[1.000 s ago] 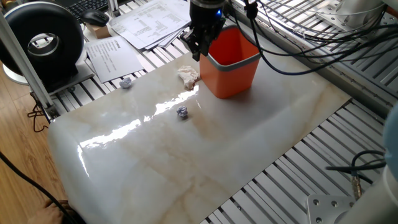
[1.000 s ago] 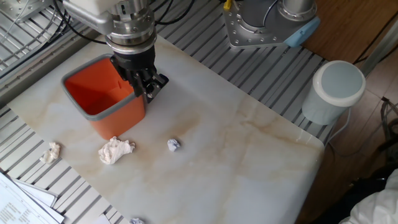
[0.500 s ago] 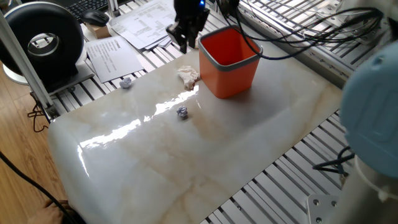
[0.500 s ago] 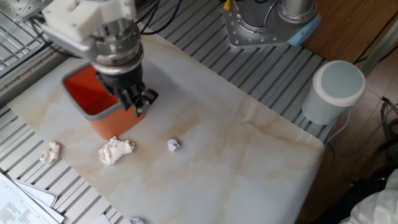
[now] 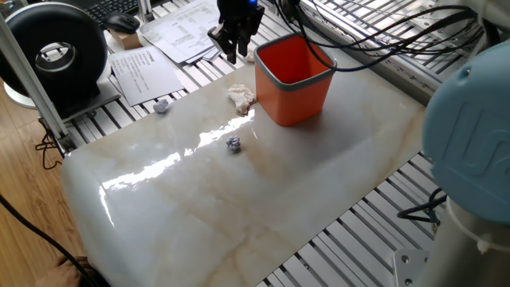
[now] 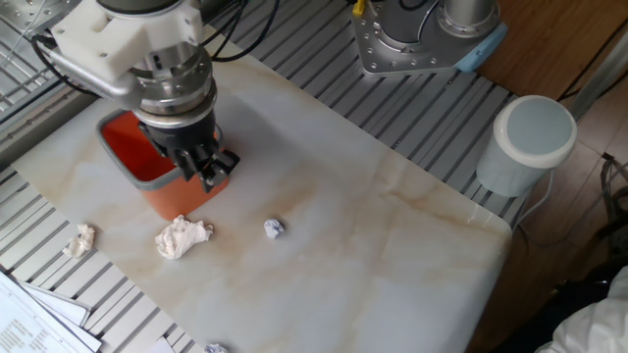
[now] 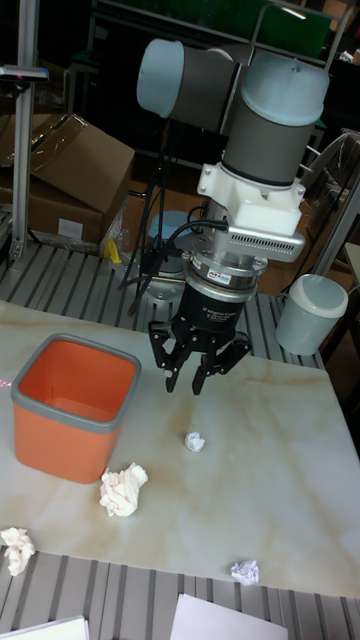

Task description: Put the garbage in the trash can

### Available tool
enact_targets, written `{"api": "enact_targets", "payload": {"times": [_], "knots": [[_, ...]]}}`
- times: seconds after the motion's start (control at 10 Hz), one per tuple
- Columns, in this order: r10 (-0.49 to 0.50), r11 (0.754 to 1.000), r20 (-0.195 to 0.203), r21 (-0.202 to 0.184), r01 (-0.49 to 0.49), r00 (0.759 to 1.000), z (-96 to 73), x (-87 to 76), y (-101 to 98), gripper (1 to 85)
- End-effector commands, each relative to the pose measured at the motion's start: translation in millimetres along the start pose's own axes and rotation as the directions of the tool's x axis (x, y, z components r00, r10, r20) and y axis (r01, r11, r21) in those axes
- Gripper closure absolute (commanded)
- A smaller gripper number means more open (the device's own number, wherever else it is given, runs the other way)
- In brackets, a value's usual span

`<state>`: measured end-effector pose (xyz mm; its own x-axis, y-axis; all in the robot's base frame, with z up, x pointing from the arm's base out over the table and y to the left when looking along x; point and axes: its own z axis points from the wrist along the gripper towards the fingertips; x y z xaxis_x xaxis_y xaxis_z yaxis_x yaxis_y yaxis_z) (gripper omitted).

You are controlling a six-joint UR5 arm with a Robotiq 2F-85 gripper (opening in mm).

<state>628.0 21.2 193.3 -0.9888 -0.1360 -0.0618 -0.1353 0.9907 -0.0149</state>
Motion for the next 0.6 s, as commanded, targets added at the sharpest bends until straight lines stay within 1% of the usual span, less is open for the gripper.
{"api": "enact_targets", "payload": {"times": [0.0, 0.1, 0.2, 0.3, 0.4, 0.5], "knots": [[-0.087, 0.996, 0.004, -0.011, 0.087, 0.996, 5.5, -17.7, -4.9, 41.7], [-0.126, 0.992, 0.005, 0.004, 0.126, 0.992, 9.9, -27.6, -15.5, 41.3], [-0.168, 0.985, 0.011, 0.035, 0.167, 0.986, 10.1, -31.4, -27.9, 39.3], [-0.172, 0.985, 0.012, 0.032, 0.172, 0.985, 8.6, -29.8, -27.6, 37.7], [-0.148, 0.989, 0.015, 0.031, 0.147, 0.989, 8.6, -30.3, -27.2, 37.7], [-0.118, 0.993, 0.035, 0.022, 0.118, 0.992, 8.5, -35.1, -24.7, 37.3]]}}
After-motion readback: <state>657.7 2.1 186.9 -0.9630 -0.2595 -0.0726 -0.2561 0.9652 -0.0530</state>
